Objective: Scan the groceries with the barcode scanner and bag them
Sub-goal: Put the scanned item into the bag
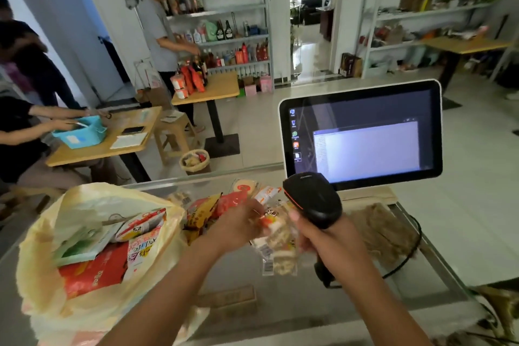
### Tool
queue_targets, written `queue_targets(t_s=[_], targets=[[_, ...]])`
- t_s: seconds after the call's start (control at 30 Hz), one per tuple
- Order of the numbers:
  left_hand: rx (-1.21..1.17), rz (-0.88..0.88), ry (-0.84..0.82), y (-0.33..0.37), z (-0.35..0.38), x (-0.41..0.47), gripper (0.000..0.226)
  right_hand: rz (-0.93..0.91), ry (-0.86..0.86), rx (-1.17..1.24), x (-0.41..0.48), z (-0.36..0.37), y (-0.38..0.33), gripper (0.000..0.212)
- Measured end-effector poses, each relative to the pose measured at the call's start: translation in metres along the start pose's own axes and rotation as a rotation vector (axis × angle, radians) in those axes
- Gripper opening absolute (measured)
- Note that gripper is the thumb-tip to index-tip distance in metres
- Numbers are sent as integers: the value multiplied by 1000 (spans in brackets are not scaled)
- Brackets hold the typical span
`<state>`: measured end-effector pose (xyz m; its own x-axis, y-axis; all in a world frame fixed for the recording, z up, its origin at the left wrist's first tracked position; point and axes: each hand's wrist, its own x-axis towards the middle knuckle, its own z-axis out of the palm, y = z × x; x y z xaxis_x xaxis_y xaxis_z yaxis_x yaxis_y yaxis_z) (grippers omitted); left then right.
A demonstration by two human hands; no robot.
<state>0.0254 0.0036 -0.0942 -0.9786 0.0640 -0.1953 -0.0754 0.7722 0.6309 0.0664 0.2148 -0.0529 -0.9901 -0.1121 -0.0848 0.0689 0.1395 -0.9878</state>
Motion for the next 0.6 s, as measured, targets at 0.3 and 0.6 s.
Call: queue_targets(t_s=[0.3, 0.6], targets=[[-611, 28, 503, 64, -77, 5, 19, -99, -52, 72, -9, -14, -34, 24], [-681, 37, 589, 89, -99, 11, 23, -122, 79, 135, -5, -20, -44, 24]])
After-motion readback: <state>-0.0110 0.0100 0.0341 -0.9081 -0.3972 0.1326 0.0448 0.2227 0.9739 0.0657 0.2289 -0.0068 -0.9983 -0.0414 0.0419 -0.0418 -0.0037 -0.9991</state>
